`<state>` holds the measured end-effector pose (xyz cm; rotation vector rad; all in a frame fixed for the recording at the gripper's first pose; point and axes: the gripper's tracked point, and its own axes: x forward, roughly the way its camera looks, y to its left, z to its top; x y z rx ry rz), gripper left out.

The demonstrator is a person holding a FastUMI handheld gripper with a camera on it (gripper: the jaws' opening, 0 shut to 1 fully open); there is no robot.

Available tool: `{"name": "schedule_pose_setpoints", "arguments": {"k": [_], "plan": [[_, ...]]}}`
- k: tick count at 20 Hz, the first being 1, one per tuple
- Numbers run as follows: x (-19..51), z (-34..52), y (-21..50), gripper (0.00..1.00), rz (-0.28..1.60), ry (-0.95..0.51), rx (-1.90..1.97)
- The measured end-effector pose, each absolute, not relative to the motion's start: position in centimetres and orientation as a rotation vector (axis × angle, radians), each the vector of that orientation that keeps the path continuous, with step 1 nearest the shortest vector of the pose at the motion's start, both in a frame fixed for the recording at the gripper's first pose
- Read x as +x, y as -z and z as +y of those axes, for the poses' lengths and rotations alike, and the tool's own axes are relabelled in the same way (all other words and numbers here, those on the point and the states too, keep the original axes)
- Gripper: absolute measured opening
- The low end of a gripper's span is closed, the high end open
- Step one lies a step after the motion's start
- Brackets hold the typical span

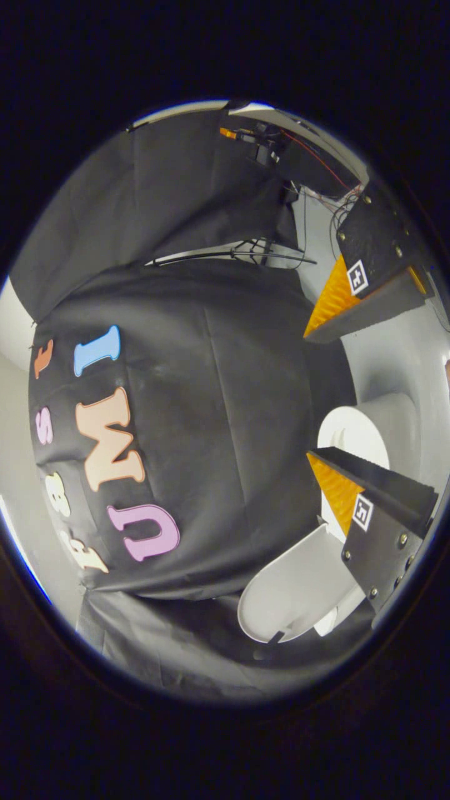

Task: Open the toilet lid.

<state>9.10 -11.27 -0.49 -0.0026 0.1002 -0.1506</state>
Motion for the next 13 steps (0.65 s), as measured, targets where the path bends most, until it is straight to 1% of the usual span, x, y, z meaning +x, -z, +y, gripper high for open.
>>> {"name": "schedule_pose_setpoints", "arguments": {"k": [4, 8, 11, 13], "plan": [[10.2, -16.2, -2.3, 0.99, 0.037, 0.136, -0.019], [10.0, -20.8, -4.1, 0.99, 0.032, 0.152, -0.089], [9.9, -22.5, -5.4, 0.99, 0.055, 0.139, -0.144], [9.5, -23.8, -5.3, 0.99, 0.109, 0.156, -0.178]]}}
